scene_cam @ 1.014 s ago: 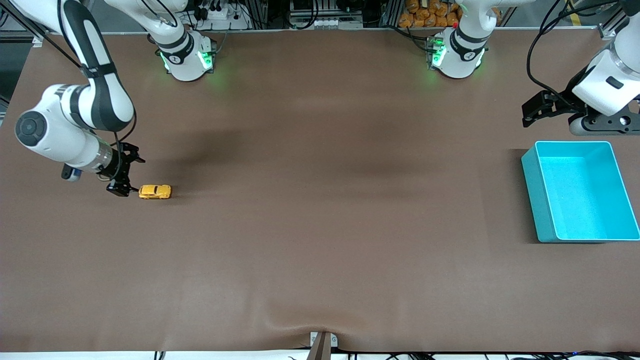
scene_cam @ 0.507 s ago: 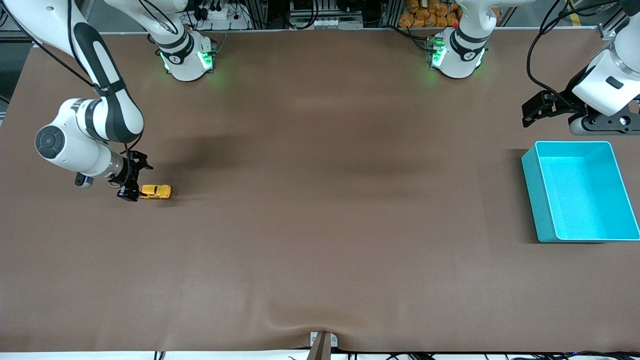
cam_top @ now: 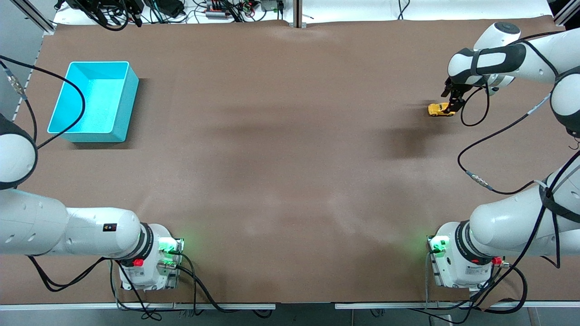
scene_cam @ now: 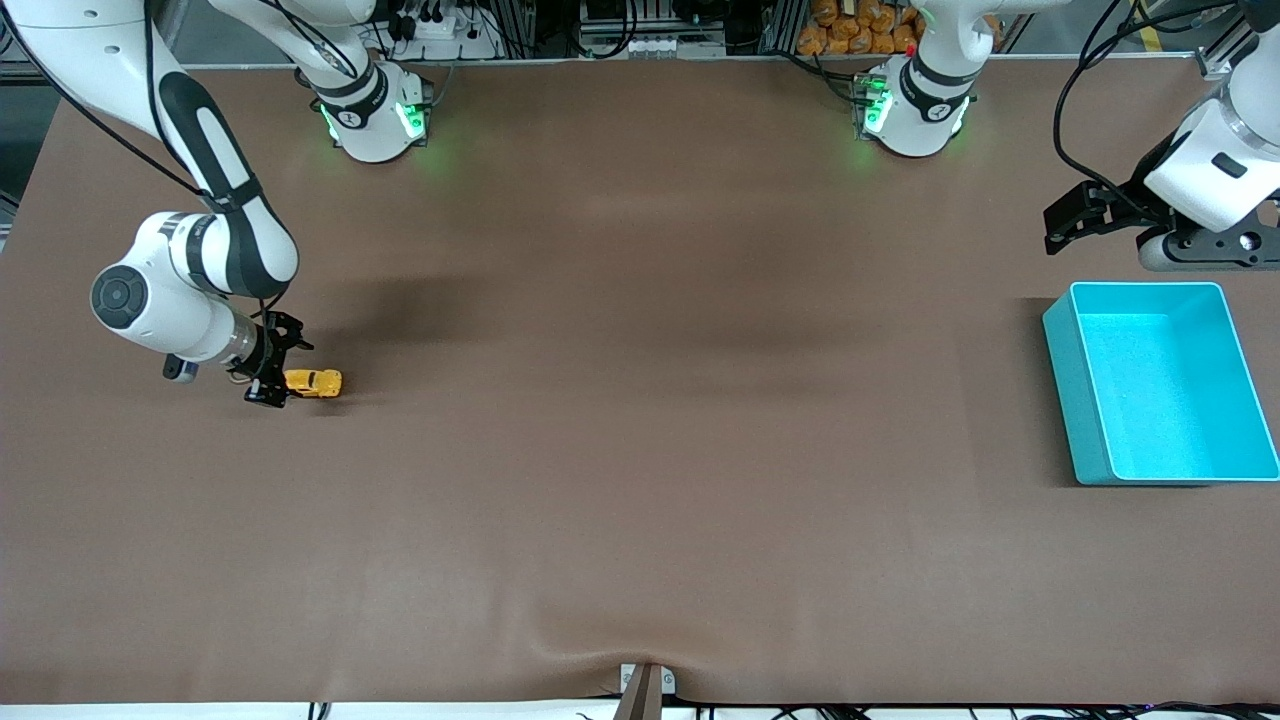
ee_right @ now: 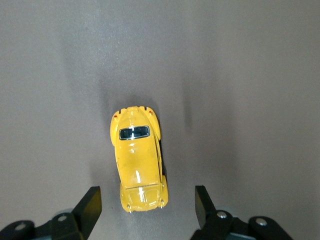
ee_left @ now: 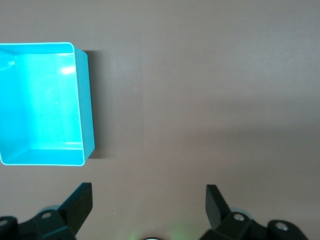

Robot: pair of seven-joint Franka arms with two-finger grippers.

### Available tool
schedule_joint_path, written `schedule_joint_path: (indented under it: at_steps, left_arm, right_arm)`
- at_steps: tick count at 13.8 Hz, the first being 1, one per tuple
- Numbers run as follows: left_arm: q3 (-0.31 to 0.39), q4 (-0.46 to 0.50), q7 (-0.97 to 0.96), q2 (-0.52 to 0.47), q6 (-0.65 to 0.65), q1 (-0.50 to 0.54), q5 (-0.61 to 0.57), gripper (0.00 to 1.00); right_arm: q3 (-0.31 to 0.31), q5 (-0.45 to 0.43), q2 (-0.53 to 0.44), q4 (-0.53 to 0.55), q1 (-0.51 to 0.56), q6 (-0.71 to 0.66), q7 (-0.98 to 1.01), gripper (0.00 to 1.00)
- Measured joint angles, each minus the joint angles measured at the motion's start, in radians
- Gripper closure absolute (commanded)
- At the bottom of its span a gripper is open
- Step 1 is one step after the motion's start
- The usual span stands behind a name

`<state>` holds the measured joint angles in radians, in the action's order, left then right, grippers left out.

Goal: Wind and store yellow beetle car
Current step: 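Close the right gripper on the yellow car's body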

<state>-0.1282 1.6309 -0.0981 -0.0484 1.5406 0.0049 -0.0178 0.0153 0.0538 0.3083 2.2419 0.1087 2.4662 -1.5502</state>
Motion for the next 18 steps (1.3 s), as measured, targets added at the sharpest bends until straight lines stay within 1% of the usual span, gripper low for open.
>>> schedule_joint_path:
  at_steps: [3, 7, 10, 11, 12, 14, 16, 18]
  left_arm:
    - [0.0, 0.0, 0.0, 0.0, 0.0, 0.0, 0.0, 0.0]
    - [0.0, 0.0, 0.0, 0.0, 0.0, 0.0, 0.0, 0.0]
    - [0.0, 0.0, 0.0, 0.0, 0.0, 0.0, 0.0, 0.0]
    - [0.0, 0.0, 0.0, 0.0, 0.0, 0.0, 0.0, 0.0]
    - [0.0, 0.0, 0.0, 0.0, 0.0, 0.0, 0.0, 0.0]
    - [0.0, 0.0, 0.0, 0.0, 0.0, 0.0, 0.0, 0.0]
    - [0.0, 0.0, 0.0, 0.0, 0.0, 0.0, 0.0, 0.0]
    - [0.0, 0.0, 0.0, 0.0, 0.0, 0.0, 0.0, 0.0]
  right_arm:
    - [-0.003, -0.001, 0.005, -0.002, 0.008, 0.028, 0.0, 0.23]
    - [-0.006, -0.002, 0.024, -0.002, 0.013, 0.054, 0.0, 0.22]
    - [-0.005, -0.002, 0.037, -0.002, 0.013, 0.063, 0.0, 0.23]
    - [-0.005, -0.002, 0.041, -0.002, 0.013, 0.066, 0.0, 0.24]
    - [-0.004, -0.002, 0.045, -0.002, 0.012, 0.072, 0.0, 0.31]
    - [-0.004, -0.002, 0.053, -0.002, 0.012, 0.082, 0.0, 0.38]
    - [-0.004, -0.002, 0.058, -0.002, 0.012, 0.084, 0.0, 0.39]
    - [-0.004, -0.002, 0.058, -0.003, 0.012, 0.084, 0.0, 0.48]
